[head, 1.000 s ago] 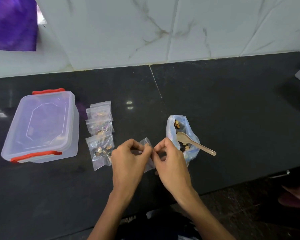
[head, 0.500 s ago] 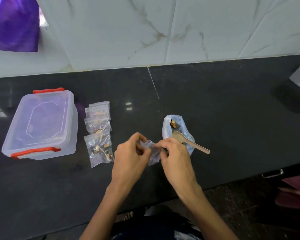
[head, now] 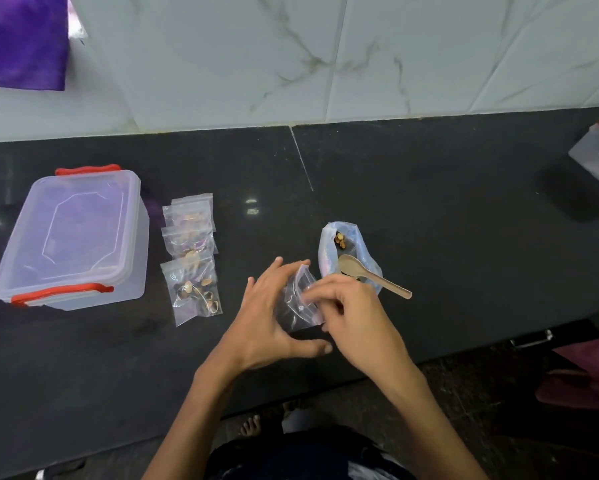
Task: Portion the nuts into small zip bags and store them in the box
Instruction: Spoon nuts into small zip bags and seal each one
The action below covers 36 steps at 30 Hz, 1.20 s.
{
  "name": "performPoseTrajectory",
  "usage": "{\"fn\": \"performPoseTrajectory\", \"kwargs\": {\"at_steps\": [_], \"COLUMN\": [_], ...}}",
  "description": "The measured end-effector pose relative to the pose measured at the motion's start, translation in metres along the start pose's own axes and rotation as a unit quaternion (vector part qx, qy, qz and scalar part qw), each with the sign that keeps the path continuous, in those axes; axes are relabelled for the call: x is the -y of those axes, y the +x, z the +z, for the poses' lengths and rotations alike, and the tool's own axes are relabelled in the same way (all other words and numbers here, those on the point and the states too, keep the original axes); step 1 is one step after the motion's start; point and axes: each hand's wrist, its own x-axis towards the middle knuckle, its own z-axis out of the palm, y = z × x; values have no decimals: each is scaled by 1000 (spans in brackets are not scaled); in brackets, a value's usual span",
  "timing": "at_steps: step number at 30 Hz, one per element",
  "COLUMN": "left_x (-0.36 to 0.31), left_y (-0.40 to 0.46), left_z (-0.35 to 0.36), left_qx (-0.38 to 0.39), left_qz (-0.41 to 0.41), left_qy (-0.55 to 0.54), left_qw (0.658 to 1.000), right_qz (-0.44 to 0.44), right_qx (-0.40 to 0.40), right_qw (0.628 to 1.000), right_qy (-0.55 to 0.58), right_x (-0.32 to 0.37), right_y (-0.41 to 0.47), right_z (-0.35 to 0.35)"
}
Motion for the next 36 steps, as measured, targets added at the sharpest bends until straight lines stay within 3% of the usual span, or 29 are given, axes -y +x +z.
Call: {"fn": "performPoseTrajectory", "kwargs": {"at_steps": [4, 9, 14, 21, 30, 36], "left_x": [-1, -3, 1, 2, 18, 27], "left_y": [4, 8, 13, 23, 41, 42], "left_z": [9, 13, 18, 21, 29, 37], "left_qx": [-80, -95, -126, -168, -226, -250], "left_qz": [26, 81, 117, 168, 204, 166], "left_qy": [-19, -11, -41, -56, -55, -106], "left_qw": [996, 992, 984, 970, 951, 948], "right_qz": [12, 37, 76, 116, 83, 57], "right_qx": [27, 71, 54, 170, 84, 55], "right_qw": [999, 994, 993, 973, 973, 985], "right_qy": [-26, -79, -71, -104, -198, -156], "right_x": [0, 2, 6, 13, 24, 30], "right_y": [0, 2, 6, 22, 41, 39], "right_z": [1, -1, -3, -6, -3, -5]}}
